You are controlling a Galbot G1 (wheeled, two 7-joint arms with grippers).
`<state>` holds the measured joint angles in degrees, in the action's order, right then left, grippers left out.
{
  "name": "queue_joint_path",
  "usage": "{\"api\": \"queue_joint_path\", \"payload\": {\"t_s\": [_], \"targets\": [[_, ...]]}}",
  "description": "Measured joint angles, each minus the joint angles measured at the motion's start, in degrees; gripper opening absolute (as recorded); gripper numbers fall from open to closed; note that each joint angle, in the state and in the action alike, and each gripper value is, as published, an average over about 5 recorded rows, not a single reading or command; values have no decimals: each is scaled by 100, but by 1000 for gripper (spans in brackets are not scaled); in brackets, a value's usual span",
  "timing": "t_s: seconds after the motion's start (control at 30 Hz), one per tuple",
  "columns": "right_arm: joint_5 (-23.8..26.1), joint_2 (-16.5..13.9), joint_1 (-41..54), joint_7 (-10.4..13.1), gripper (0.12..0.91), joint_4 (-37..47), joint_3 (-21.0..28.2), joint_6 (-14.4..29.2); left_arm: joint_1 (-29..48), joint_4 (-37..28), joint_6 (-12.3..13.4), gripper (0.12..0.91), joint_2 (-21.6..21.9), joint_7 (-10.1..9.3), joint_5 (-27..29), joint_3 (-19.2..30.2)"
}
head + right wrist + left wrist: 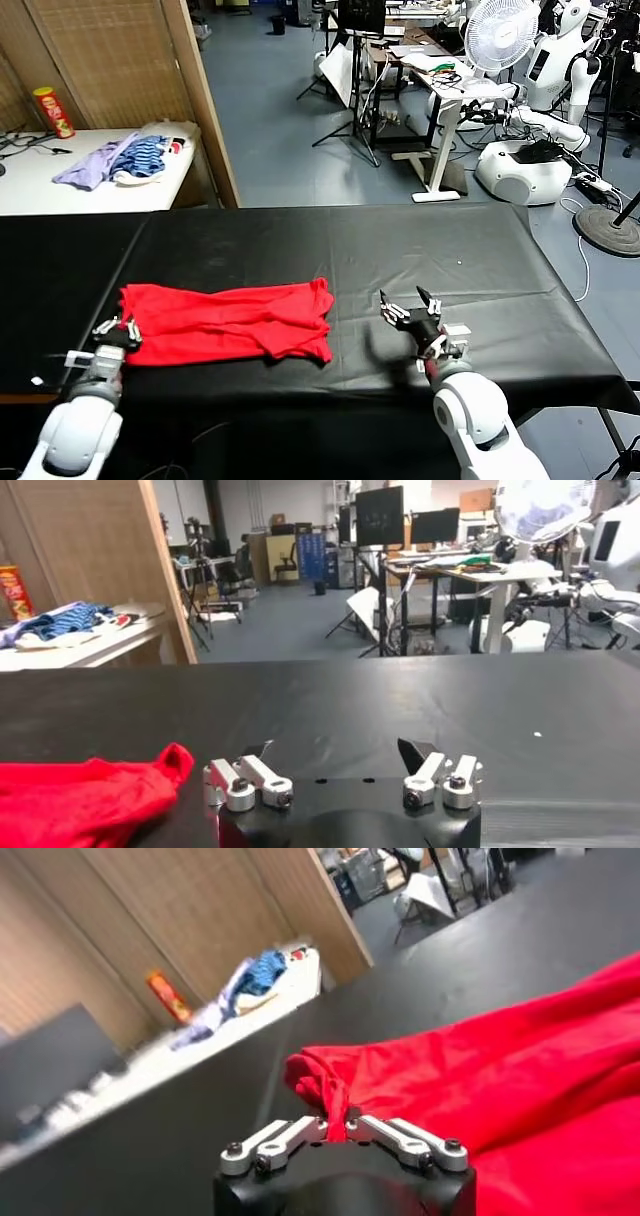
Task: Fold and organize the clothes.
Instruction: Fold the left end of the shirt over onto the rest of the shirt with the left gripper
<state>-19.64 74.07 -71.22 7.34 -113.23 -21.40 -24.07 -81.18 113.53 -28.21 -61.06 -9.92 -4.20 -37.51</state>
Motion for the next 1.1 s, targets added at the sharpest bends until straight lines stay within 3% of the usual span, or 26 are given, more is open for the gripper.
{"api": "queue_joint_path", "payload": {"t_s": [0.2,0.37,0.53,0.87,0.97,1.1], "targets": [[60,14,-164,31,798,-84,-135,11,300,719,-443,162,-372,-490,-1809,717],[133,52,-250,39,798,-108,-208,5,672,825,-437,162,-937,-595,-2908,1369],[159,82,-259,40,798,-111,-218,-9,935,650,-309,162,-1529,-493,-3064,1802],[161,46,-167,-33,798,-45,-108,-11,904,251,-123,182,-2131,-154,-2532,2095],[153,1,-102,-119,798,4,-32,-10,866,233,-71,295,-2249,-97,-2668,2104],[105,-79,48,-308,798,95,164,-13,805,251,-9,513,-2432,-83,-3121,2080]]}}
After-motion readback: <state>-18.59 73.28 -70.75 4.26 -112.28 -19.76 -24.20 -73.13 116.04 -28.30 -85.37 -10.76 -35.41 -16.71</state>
